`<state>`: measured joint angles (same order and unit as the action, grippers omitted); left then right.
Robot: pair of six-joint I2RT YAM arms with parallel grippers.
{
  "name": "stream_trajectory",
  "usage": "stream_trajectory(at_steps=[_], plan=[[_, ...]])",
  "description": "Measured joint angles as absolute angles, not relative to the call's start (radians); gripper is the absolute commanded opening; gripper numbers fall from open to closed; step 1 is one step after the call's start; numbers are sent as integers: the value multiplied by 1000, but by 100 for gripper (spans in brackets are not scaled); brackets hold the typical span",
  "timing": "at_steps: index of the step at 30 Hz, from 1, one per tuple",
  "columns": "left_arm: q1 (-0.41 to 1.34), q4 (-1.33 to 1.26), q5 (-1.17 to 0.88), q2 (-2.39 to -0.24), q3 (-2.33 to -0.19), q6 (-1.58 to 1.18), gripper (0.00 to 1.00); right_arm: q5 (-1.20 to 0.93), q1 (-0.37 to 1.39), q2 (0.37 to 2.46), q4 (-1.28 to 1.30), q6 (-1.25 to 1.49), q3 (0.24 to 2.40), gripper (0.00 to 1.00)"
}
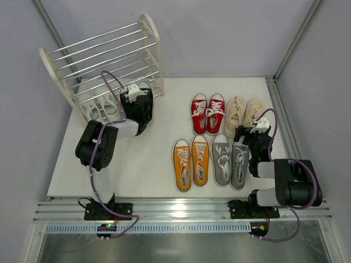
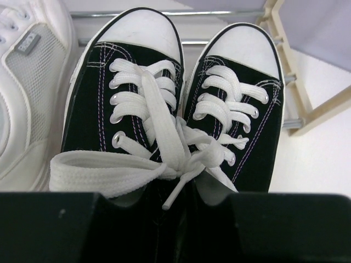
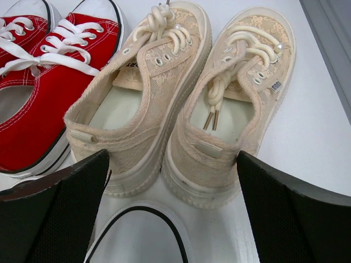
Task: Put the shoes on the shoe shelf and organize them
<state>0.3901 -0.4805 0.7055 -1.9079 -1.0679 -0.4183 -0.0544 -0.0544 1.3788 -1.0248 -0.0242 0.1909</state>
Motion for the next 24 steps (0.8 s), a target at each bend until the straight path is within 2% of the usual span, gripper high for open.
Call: stream_trajectory(at_steps=[13,24], plan=[[331,-532,714,-2126,-1364,-435,0,-54,-54,1379,-1025,-24,191,97],[262,-534,707,-2212,-1410,-483,0,-54,-54,1379,-1025,-25,191,97]])
